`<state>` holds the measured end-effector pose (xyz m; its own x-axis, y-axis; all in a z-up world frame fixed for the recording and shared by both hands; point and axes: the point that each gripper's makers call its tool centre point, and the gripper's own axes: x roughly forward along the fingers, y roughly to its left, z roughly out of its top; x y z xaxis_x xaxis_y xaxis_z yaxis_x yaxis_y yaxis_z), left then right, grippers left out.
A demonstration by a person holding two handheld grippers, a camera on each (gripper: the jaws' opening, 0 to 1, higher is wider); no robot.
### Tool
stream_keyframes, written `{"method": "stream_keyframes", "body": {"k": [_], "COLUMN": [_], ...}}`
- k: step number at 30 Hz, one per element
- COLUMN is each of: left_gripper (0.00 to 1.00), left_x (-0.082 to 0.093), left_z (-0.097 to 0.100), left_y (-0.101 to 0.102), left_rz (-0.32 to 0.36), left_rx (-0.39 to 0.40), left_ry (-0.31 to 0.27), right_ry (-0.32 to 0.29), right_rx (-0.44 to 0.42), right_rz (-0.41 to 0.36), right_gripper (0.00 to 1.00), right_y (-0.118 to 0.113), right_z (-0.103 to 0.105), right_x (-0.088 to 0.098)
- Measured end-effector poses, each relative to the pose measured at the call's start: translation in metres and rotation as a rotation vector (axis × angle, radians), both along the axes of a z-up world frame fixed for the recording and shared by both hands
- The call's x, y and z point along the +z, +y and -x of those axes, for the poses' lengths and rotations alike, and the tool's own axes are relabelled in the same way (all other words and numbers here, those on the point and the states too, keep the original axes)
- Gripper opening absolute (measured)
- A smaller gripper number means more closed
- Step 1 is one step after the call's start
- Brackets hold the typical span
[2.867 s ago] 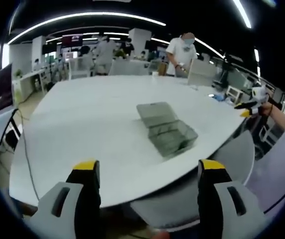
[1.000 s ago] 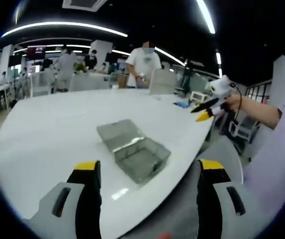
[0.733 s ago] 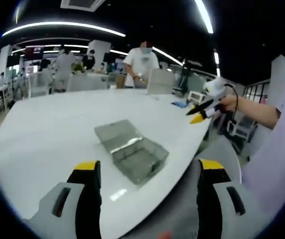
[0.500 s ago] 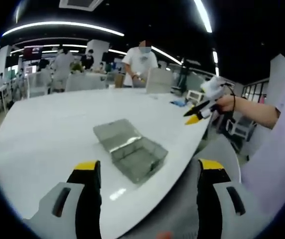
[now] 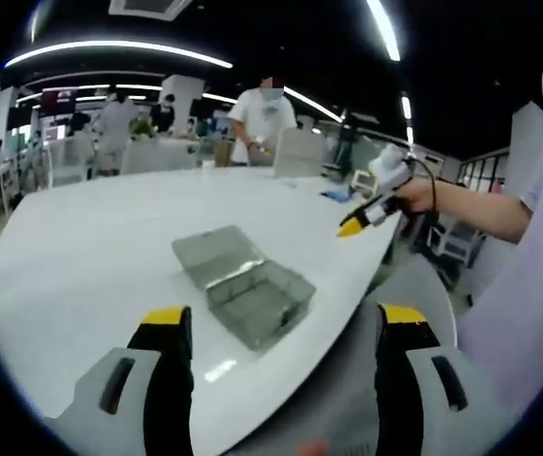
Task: Insert the divider into the dual guide fixture by aligning both edges with the guide slots and pushing it downward to the bottom, including one-sided entry, uneven engagement, binding, and posture correction.
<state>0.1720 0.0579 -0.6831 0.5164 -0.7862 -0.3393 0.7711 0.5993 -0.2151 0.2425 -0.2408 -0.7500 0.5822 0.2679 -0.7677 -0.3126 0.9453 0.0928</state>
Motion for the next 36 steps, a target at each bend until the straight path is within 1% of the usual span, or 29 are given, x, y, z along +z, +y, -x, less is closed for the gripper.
{"method": "stream_keyframes", "body": {"k": [2, 3, 7, 12, 15, 18, 20, 21, 24, 26, 28, 33, 36], "left_gripper": [0.77, 0.77, 0.77, 0.77, 0.77, 0.77, 0.77, 0.77, 0.77, 0.77, 0.77, 0.77, 0.77], "left_x": [0.0, 0.0, -0.001, -0.001, -0.001, -0.002, -0.002, -0.002, -0.001, 0.0, 0.0, 0.0, 0.0], "left_z": [0.0, 0.0, -0.001, -0.001, -0.002, -0.003, -0.004, -0.005, -0.006, -0.006, -0.006, -0.005, -0.005], "left_y": [0.001, 0.002, 0.005, 0.008, 0.011, 0.012, 0.012, 0.012, 0.011, 0.011, 0.012, 0.015, 0.017], "left_rz": [0.0, 0.001, -0.002, -0.004, -0.001, -0.003, -0.003, -0.004, -0.001, -0.002, -0.004, -0.009, -0.011], "left_rx": [0.007, 0.009, 0.024, 0.037, 0.046, 0.051, 0.052, 0.051, 0.049, 0.048, 0.048, 0.055, 0.063], "left_ry": [-0.002, -0.001, 0.001, 0.004, 0.006, 0.007, 0.007, 0.007, 0.004, 0.002, 0.002, 0.002, 0.003], "right_ry": [0.003, 0.006, 0.046, 0.088, 0.1, 0.124, 0.155, 0.18, 0.194, 0.207, 0.224, 0.243, 0.29], "right_rx": [-0.009, -0.017, -0.066, -0.103, -0.132, -0.135, -0.116, -0.124, -0.137, -0.151, -0.162, -0.173, -0.187], "right_rz": [-0.001, 0.0, 0.012, 0.018, 0.009, 0.008, 0.0, -0.017, -0.055, -0.068, -0.067, -0.065, -0.068], "right_gripper": [0.49, 0.49, 0.47, 0.44, 0.45, 0.44, 0.41, 0.42, 0.42, 0.41, 0.41, 0.42, 0.42], "right_y": [-0.001, -0.003, -0.013, -0.017, -0.019, -0.017, -0.013, -0.012, -0.01, -0.012, -0.015, -0.023, -0.026], "right_z": [-0.003, -0.005, -0.011, -0.015, -0.019, -0.019, -0.018, -0.016, -0.019, -0.02, -0.02, -0.022, -0.019], "right_x": [-0.002, -0.003, -0.014, -0.026, -0.03, -0.034, -0.037, -0.039, -0.042, -0.044, -0.046, -0.052, -0.059]}}
